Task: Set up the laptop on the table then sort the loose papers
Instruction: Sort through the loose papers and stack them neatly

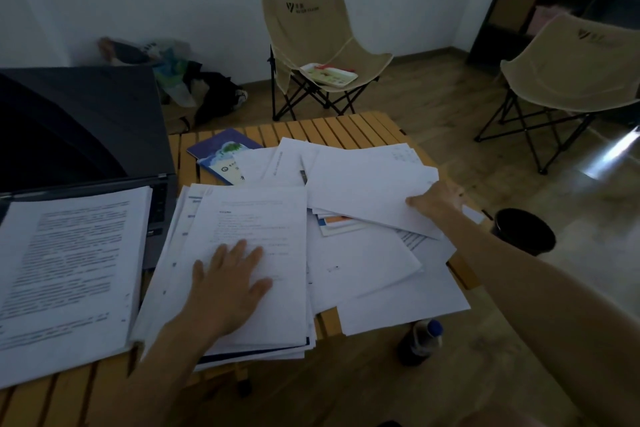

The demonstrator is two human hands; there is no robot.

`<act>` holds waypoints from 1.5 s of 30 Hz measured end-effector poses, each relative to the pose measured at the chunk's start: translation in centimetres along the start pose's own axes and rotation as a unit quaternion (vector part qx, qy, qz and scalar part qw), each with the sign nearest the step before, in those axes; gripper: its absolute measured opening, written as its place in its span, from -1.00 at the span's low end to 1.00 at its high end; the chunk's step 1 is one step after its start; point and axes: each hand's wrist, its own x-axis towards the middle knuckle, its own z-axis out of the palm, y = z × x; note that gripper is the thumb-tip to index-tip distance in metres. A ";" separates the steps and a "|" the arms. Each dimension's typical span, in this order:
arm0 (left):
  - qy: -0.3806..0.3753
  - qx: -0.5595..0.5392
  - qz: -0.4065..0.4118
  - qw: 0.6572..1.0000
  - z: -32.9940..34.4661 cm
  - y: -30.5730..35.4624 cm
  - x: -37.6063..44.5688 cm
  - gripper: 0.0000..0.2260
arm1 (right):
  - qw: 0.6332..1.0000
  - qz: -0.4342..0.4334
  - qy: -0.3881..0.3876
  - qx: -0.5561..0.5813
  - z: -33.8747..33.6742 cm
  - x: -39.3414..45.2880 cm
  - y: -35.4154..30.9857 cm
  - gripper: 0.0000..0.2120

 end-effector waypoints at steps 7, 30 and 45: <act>0.000 0.009 -0.023 1.000 0.5 0.5 0.2 -0.43 | 0.934 0.108 0.006 0.340 -0.2 0.0 1.3 -0.48; 0.133 -0.105 0.050 0.984 0.2 4.7 1.7 -0.34 | 0.796 0.037 -0.272 0.540 -6.6 -8.4 -2.9 -0.77; 0.431 -0.440 -0.027 0.787 -11.7 3.2 4.8 -0.83 | 0.904 -0.120 -0.197 0.360 -8.0 -13.0 -2.3 -0.73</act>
